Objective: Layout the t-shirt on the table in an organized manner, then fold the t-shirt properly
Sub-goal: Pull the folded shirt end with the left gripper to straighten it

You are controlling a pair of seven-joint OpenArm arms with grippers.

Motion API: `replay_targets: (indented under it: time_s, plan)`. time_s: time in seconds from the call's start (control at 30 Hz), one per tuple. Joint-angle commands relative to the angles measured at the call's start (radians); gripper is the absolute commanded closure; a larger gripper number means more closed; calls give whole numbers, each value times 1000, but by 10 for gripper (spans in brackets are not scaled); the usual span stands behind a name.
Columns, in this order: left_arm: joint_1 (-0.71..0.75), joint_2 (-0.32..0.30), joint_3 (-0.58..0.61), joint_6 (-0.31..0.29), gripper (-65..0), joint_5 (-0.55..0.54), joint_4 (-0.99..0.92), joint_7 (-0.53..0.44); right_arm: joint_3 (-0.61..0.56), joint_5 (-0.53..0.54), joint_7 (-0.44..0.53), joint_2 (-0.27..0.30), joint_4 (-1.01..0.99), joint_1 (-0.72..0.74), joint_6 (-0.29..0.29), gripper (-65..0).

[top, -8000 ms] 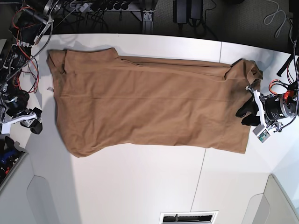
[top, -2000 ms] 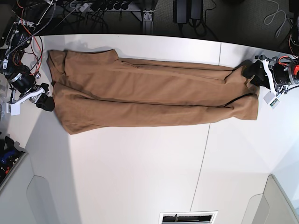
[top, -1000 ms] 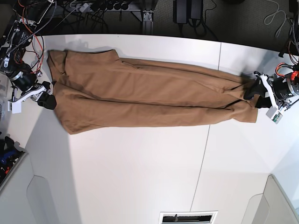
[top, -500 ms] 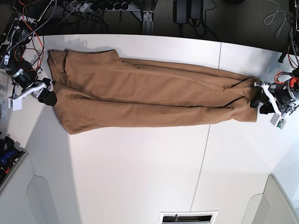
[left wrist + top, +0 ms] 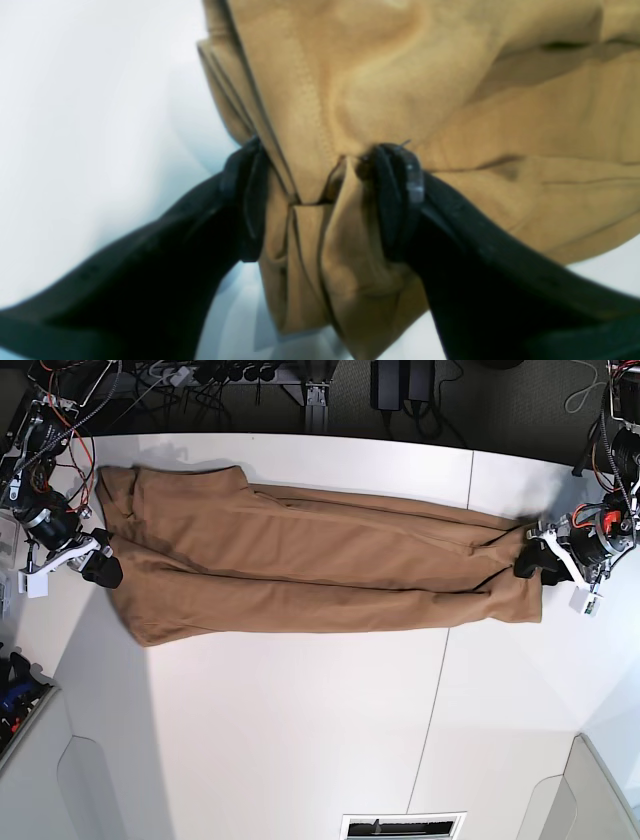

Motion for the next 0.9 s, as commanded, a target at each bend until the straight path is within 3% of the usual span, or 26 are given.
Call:
replay_targets:
  time_s: [0.0,0.07,0.27,0.3,0.43,0.63,0.87]
  plan:
    - [-9,-10,-6,-15,-356,-4,8,16,6,23,15,16,17,14,6,-176]
    - [-9,-1,-6,-15,-306,-10,8,16,6,24,15,16,17,14,6,-176]
    - [-9,13,21,-16,-22,-41,8,7,6,24,15,16,17,14,6,-176]
    - [-9,12,35,-16,0,-37,8,-2,6,24,15,16,17,14,6,-176]
    - [-10,12,61,-14,0,27,8,-47,6,23,15,16,17,14,6,-176]
    - [-40,-3,6,66,0,92,8,-55,6,23,12,17,17,14,6,-176]
    - [-95,-113,-6,66,0,177,8,-56,6,35,12,16,17,14,6,-176]
